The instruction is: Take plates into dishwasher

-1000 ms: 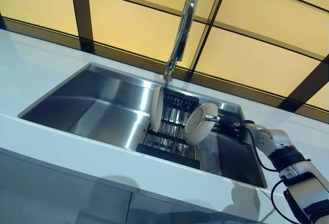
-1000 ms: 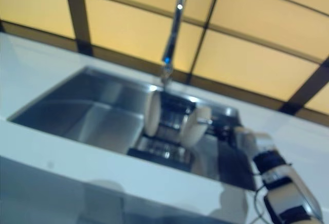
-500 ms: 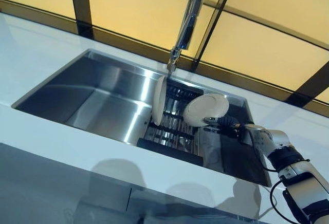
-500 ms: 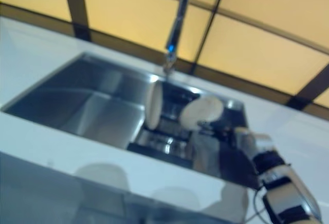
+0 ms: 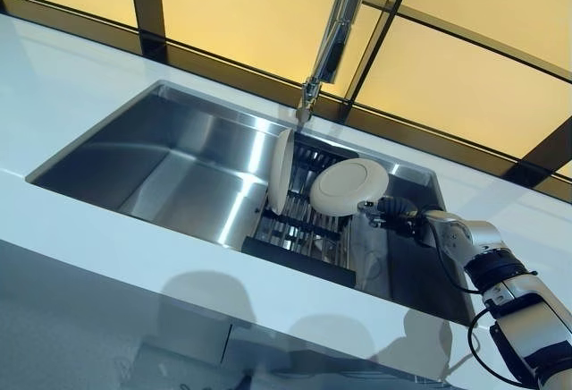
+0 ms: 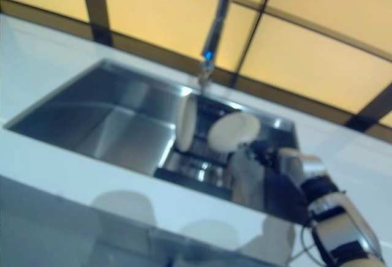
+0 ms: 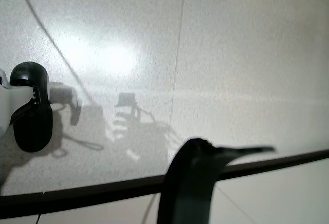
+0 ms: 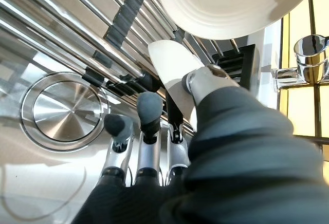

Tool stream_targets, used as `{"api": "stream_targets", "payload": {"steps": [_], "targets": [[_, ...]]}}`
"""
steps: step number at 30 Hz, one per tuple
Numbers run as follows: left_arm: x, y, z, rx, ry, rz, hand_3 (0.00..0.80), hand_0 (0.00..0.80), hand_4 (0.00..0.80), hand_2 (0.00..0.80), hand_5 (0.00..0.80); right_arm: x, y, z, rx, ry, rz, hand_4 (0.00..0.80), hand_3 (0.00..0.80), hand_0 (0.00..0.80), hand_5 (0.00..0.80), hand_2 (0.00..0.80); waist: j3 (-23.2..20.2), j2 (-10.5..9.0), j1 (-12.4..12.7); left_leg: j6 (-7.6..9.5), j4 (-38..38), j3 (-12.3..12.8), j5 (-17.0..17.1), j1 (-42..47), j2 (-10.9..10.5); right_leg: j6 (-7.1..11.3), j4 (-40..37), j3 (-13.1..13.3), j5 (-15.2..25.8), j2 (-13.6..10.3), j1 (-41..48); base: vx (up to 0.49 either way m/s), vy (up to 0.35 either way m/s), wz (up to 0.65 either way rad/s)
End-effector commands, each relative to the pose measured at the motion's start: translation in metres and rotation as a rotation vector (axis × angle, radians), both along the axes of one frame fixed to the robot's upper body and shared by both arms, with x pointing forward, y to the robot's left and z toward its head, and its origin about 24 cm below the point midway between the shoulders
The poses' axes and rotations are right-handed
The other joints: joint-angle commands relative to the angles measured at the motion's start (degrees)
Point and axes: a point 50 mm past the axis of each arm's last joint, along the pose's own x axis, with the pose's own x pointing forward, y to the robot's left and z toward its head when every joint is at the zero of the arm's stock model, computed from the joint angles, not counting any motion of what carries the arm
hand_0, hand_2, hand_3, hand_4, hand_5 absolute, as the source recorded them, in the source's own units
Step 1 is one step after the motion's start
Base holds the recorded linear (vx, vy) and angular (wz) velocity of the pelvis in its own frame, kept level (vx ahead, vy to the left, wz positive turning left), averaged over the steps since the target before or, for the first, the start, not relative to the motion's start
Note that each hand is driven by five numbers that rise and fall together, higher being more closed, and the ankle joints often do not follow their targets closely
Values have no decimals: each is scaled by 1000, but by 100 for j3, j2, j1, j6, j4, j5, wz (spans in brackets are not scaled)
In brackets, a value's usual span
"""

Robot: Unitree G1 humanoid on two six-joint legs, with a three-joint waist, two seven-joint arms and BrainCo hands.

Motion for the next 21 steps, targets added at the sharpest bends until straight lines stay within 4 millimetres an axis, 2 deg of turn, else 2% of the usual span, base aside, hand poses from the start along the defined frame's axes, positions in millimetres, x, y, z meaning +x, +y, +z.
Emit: {"api": "stream_targets", "payload": {"steps": [1,21], "targets": [[-4,1,-2,23,22,-39,0,0,0,0,0,9,-16,60,-111,-209,-106,800,800,800,800,800,-220,167,81,205,22,255,-503,205,-42,491,499,-32,-8,-169,-192,0,0,0],[-10,-3,-6,18,59,-72,0,0,0,0,0,6,-21,91,-49,-335,-176,800,800,800,800,800,-542,314,-60,207,-22,313,-547,409,-72,473,486,71,-83,-190,-58,4,3,-1]]}}
